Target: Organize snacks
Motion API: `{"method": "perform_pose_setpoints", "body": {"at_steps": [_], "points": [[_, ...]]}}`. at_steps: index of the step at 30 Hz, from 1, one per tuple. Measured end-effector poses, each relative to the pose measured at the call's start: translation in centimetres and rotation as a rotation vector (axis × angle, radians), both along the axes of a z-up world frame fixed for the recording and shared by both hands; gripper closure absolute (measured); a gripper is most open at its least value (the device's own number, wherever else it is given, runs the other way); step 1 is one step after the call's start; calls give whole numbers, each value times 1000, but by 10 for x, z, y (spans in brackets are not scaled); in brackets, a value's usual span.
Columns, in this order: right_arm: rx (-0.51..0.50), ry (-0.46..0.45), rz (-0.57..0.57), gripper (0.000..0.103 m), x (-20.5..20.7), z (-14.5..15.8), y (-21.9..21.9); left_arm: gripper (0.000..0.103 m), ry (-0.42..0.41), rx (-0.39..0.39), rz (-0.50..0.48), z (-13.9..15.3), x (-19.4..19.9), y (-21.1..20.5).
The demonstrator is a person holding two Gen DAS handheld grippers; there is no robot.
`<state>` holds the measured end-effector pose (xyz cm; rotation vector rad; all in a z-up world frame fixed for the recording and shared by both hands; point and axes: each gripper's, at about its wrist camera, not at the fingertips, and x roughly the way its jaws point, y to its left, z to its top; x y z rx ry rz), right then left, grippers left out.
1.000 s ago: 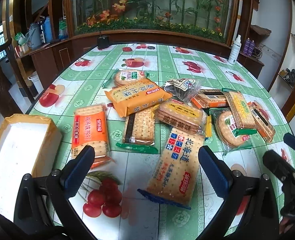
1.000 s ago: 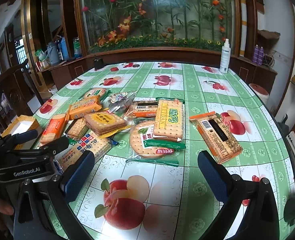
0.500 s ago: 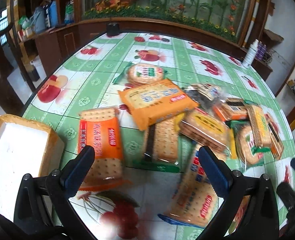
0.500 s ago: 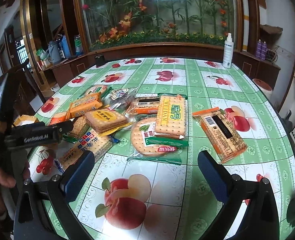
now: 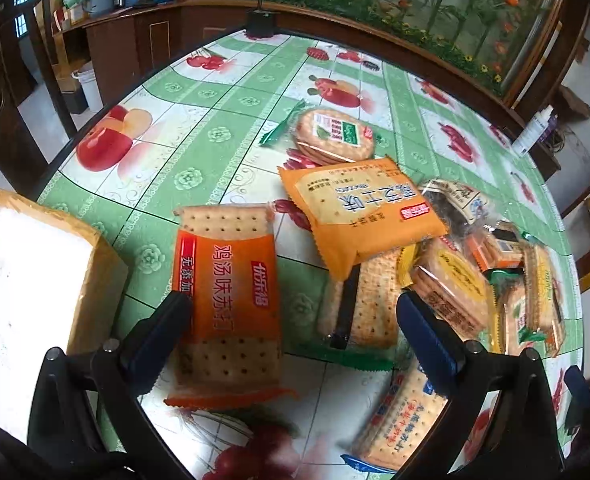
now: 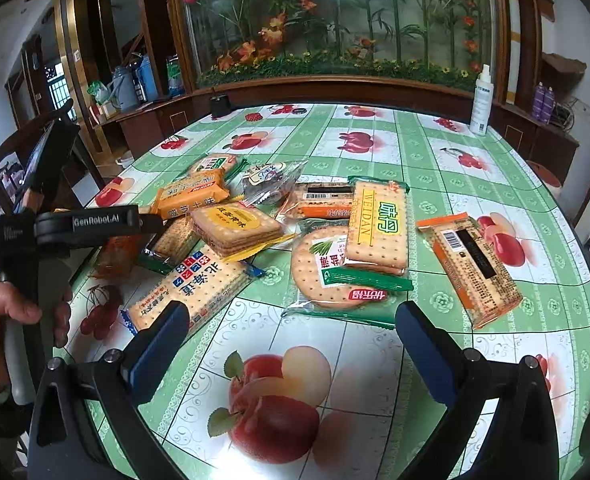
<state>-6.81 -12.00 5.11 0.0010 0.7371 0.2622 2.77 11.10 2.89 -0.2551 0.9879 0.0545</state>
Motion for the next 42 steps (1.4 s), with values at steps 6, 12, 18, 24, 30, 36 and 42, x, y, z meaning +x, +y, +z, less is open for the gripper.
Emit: {"method": "perform_pose_setpoints", "body": {"at_steps": [6, 12, 18, 24, 30, 36, 42], "points": [[10, 9, -2, 1, 0, -3, -3, 0, 12, 21, 6, -1, 2, 5], [25, 21, -8, 1, 2, -6, -5, 11, 54, -17, 29, -10, 6, 18], [21, 22, 13, 1, 3, -6, 0, 16, 61, -46, 50, -12, 4, 26], [37, 51, 78, 1, 6, -7, 22, 46, 49, -1, 55, -11, 1, 23], [26, 91, 106, 1, 14, -12, 49, 48, 41, -8, 44, -11, -1, 23], [24, 149, 72, 2, 31, -19, 69, 48, 41, -16, 44, -11, -4, 23], [-90, 135, 14, 2, 43, -25, 99, 48, 41, -11, 37, -10, -4, 20]]}}
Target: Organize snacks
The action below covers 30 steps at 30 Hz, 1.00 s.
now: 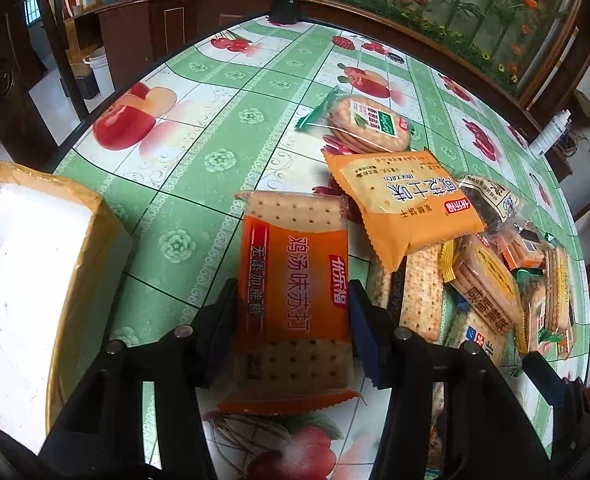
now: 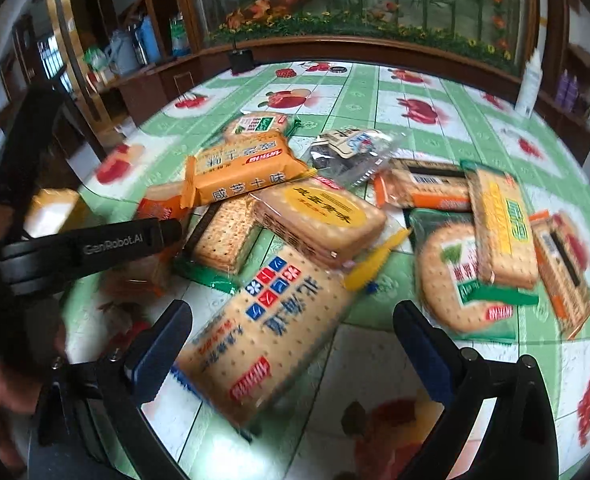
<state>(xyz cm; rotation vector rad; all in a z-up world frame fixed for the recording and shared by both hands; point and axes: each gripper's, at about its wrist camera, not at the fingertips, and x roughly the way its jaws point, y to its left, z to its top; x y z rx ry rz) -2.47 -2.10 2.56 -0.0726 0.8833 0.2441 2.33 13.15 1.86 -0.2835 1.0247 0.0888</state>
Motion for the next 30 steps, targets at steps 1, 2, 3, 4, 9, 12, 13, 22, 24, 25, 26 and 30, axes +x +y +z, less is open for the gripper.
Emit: {"method": "perform_pose_setpoints", "body": {"at_steps": [1, 2, 3, 4, 9, 12, 13, 22, 24, 25, 26, 30], "points": [[-34, -1, 0, 2, 1, -3, 4, 48, 0, 0, -2, 0, 0, 0], [-65, -1, 2, 2, 2, -7, 7, 48, 1, -1, -5, 0, 0, 0], [-82, -1, 4, 2, 1, -9, 7, 48, 2, -2, -8, 0, -1, 0], [-70, -4, 7, 2, 0, -10, 4, 48, 3, -2, -10, 0, -1, -1], [-87, 5, -56, 3, -6, -6, -29, 48, 7, 2, -27, 0, -4, -5], [-13, 27, -64, 2, -8, -3, -46, 48, 8, 14, -20, 0, -2, -6], [9, 36, -56, 3, -7, -3, -47, 48, 9, 16, -17, 0, -2, -7], [-64, 27, 5, 3, 0, -5, -9, 47, 21, 34, 5, 0, 3, -6], [-127, 26, 6, 3, 0, -11, -7, 47, 21, 31, -2, -1, 2, -5], [-132, 27, 9, 3, -1, -12, -9, 47, 21, 28, -3, -1, 2, -5], [-131, 32, -5, 3, -3, -13, -17, 47, 22, 26, -4, -1, 2, -4], [-65, 50, -52, 3, -5, -11, -45, 43, 22, 30, -6, -1, 2, -6]]}}
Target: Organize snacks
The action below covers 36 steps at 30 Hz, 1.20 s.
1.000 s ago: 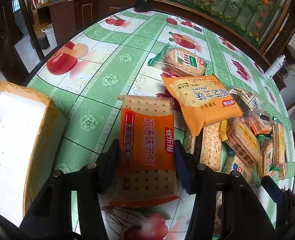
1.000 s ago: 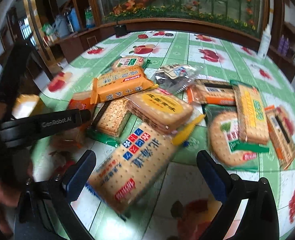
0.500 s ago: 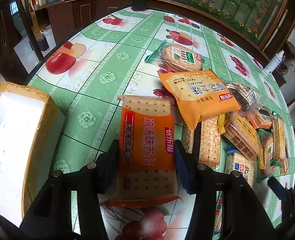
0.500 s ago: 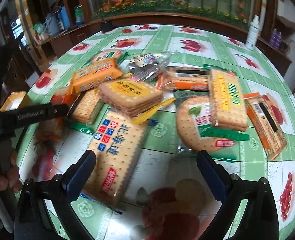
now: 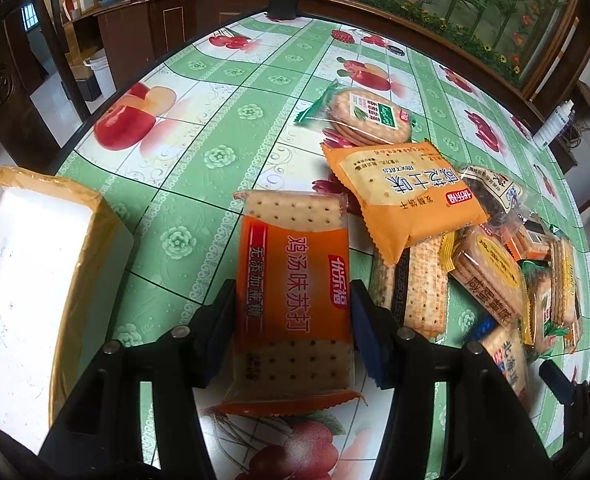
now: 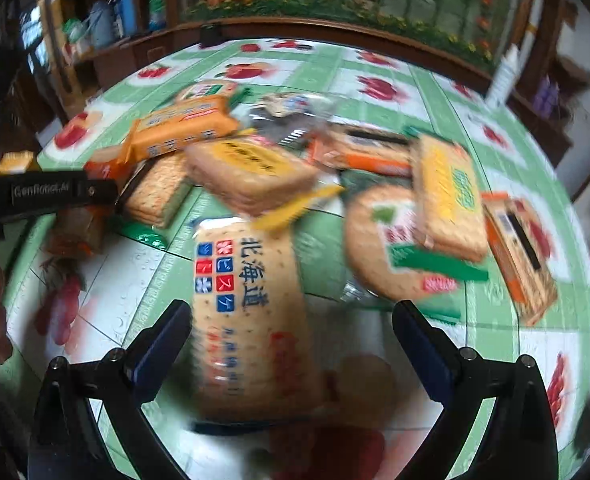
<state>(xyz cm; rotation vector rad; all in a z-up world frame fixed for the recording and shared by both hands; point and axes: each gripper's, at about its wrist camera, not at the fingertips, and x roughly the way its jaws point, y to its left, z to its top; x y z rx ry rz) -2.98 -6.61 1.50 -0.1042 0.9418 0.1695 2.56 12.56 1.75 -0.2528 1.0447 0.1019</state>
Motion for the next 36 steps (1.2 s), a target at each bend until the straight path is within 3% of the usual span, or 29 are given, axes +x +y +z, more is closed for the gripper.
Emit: {"method": "perform_pose_setpoints", "body": {"at_steps": [2, 5, 9, 10, 11, 12, 16, 22, 36], "points": [[85, 10, 25, 3, -2, 2, -4, 38, 2, 11, -9, -1, 1, -4], [34, 14, 76, 8, 1, -2, 10, 37, 4, 25, -20, -1, 0, -6], [16, 27, 138, 31, 4, -7, 16, 37, 4, 11, -11, -1, 2, -2], [4, 18, 153, 43, 4, -6, 17, 39, 0, 8, -14, -1, 2, -2], [3, 14, 166, 46, 5, -5, 17, 47, -6, 14, -19, -1, 3, -3], [1, 14, 185, 47, 5, -5, 17, 48, -11, 26, -18, -1, 2, -3], [-3, 6, 232, 48, -5, -5, 15, 48, -17, 13, -33, 0, -4, -3], [89, 4, 210, 48, -23, -4, 4, 48, -36, 0, -52, 6, -30, -7], [182, -52, 249, 48, -43, 28, 15, 48, -157, 39, -103, 56, -88, -3]]}}
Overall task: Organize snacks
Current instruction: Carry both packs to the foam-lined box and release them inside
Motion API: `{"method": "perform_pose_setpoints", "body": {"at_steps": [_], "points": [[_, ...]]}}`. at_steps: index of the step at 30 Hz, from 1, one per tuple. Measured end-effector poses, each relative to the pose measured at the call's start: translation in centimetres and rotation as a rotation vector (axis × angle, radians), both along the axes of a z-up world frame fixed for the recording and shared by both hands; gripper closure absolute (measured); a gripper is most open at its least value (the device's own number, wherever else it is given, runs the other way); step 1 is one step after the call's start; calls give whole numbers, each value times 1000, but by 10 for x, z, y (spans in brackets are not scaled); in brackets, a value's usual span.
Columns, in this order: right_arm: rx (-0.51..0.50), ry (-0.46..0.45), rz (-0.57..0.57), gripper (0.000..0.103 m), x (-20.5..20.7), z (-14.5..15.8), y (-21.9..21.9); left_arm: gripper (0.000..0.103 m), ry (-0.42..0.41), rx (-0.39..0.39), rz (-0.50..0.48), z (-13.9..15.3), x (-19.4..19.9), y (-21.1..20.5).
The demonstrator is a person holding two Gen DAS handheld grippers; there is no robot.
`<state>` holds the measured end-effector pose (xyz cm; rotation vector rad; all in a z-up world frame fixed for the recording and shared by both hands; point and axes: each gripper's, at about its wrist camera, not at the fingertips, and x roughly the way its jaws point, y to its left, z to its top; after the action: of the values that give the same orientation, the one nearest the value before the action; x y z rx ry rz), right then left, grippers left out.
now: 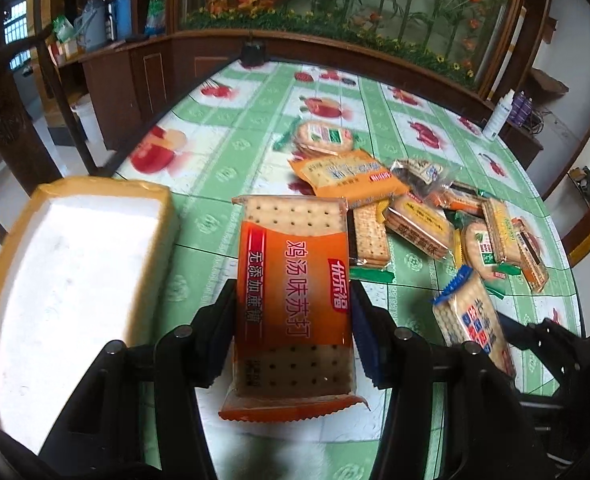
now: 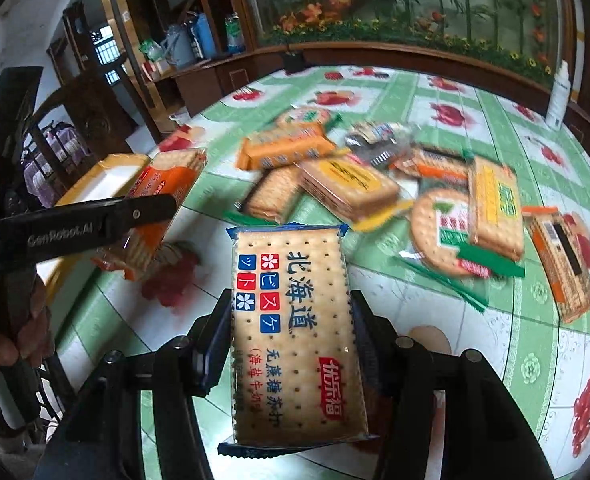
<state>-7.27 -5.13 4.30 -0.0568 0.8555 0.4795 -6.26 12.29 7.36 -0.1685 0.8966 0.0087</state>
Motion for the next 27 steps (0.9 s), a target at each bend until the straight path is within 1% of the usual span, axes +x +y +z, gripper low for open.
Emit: {"method": "perform_pose_setpoints", "body": {"at_steps": [5, 8, 14, 22, 24, 27], "points": [[15, -33, 45, 48, 1, 15, 23, 48, -36, 24, 15, 20, -17, 19], [20, -49, 88, 48, 1, 23, 43, 48, -45, 20, 30, 30, -24, 37], [25, -80, 181, 48, 6, 35, 91, 48, -72, 71, 102, 43, -37, 75], [26, -86, 266, 48, 15, 40, 142, 48, -64, 103, 193, 43, -42, 126], [24, -87, 285, 48, 17, 41, 155, 48, -51, 111, 214, 39, -40, 139], [20, -83, 309, 48, 22, 42, 174, 48, -11, 99, 240, 29, -31, 159]]}}
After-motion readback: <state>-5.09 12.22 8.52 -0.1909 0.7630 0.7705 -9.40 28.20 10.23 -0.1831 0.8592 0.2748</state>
